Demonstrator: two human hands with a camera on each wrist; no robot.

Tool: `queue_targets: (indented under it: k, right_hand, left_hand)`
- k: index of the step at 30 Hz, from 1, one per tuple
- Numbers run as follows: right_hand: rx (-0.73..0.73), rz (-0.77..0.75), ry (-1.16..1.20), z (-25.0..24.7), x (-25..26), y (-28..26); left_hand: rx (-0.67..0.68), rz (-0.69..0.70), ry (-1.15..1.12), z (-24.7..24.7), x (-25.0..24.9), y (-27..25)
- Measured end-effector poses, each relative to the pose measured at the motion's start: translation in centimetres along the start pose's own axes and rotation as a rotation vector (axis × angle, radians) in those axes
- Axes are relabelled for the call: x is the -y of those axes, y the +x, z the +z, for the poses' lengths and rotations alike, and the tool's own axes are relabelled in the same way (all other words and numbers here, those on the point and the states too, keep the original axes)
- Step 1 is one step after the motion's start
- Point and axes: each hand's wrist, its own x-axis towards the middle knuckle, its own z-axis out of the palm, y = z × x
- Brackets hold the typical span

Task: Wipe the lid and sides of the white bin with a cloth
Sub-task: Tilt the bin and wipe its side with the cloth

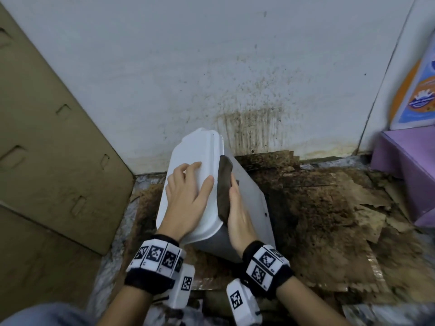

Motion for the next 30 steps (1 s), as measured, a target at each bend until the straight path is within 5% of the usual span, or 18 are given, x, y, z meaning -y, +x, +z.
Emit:
queue_targets:
  k: [9, 24, 30]
  right_hand:
    - [-0.009, -0.046, -0.156, 1.4, -2.6, 0.7]
    - [-0.01, -0.064, -0.364, 2.8, -3.8, 1.1]
    - [-0.039, -0.181, -0.436, 3.0, -4.7, 1.2]
  left_hand:
    - [0.136, -0.009, -0.029, -1.1, 3.1, 0.5]
    - [0.052, -0.034, -0.055, -1.8, 3.9, 0.3]
    - [0.087, -0.039, 0.005, -1.8, 4.0, 0.3]
